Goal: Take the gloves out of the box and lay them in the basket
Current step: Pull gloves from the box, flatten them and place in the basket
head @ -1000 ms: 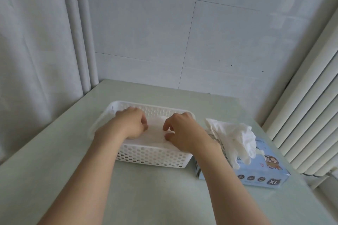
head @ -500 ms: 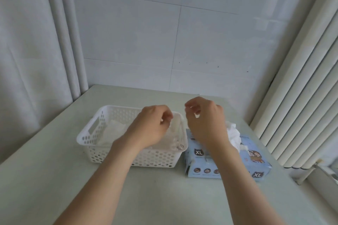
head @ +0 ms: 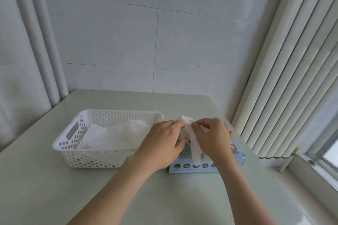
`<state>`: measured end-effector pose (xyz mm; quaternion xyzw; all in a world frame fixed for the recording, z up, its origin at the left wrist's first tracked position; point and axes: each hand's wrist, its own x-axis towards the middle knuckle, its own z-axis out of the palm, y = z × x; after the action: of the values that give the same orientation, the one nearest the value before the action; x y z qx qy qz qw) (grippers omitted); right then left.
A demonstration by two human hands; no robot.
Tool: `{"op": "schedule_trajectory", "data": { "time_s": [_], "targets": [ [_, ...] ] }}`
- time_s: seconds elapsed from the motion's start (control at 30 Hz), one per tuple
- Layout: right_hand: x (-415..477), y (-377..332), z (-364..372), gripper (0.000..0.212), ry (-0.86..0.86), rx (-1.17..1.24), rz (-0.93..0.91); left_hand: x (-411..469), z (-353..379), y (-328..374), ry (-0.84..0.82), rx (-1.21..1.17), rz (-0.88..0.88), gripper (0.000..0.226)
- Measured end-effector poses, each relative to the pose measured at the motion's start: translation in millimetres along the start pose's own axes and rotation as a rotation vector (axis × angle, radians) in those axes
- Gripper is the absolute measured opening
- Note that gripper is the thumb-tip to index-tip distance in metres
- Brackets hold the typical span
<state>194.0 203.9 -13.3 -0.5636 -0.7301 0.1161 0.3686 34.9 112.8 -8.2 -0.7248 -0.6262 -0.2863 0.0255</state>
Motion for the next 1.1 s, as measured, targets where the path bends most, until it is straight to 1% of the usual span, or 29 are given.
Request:
{"op": "schedule_trajectory", "data": {
  "time_s": [0.07,0.2,0.3,0.37,0.53,0.7,0.8,0.9,0.93,0.97,1.03,1.07,1.1],
  "targets": [
    [-2.6,3.4,1.1,0.017,0.059,0.065,-0.031,-0.4,1.8,2.5,-0.002,-0.008,0.016,0.038],
    [-7.5,-1.5,-3.8,0.014,0.249,0.198,-0.069,-3.0,5.6,3.8,-0.009,0.02,0.03,0.047],
    [-9.8,-5.9,-5.4,0.013,0.355,0.277,-0.112,-3.9,6.9,2.4,-0.047,0.04,0.023,0.055],
    [-10.6,-10.0,-6.8,0.015,0.388,0.362,-0.12,-3.9,7.2,1.8,-0.07,0.052,0.019,0.058],
    [-9.7,-23.0,-18.3,0.014,0.541,0.555,-0.116,-5.0,6.7,3.1,-0.172,0.122,-0.022,0.059],
    [-0.7,-39.9,-29.9,0.014,0.59,0.573,-0.148,-4.3,0.2,5.4,-0.198,0.095,-0.026,0.048],
    [3.3,-54.1,-34.4,0.014,0.628,0.546,-0.212,-3.7,-7.1,5.7,-0.189,0.04,-0.04,0.034],
    [5.5,-66.6,-34.6,0.019,0.642,0.528,-0.302,-1.4,-17.5,2.5,-0.179,0.029,-0.056,0.014],
    [5.7,-70.1,-33.1,0.023,0.623,0.541,-0.326,-0.1,-21.0,0.2,-0.171,0.0,-0.068,0.014],
    [5.5,-74.3,-31.0,0.031,0.588,0.569,-0.348,1.2,-24.5,-2.5,-0.147,-0.069,-0.092,0.022],
    [4.3,-82.7,-27.7,0.05,0.488,0.643,-0.371,3.5,-32.8,-4.9,-0.072,-0.325,-0.212,0.041],
    [3.6,-86.8,-25.8,0.055,0.438,0.679,-0.372,4.7,-38.2,-5.5,-0.024,-0.474,-0.284,0.046],
    [3.1,-90.3,-24.6,0.057,0.395,0.711,-0.368,6.1,-43.1,-6.1,0.026,-0.628,-0.34,0.045]
  ]
}}
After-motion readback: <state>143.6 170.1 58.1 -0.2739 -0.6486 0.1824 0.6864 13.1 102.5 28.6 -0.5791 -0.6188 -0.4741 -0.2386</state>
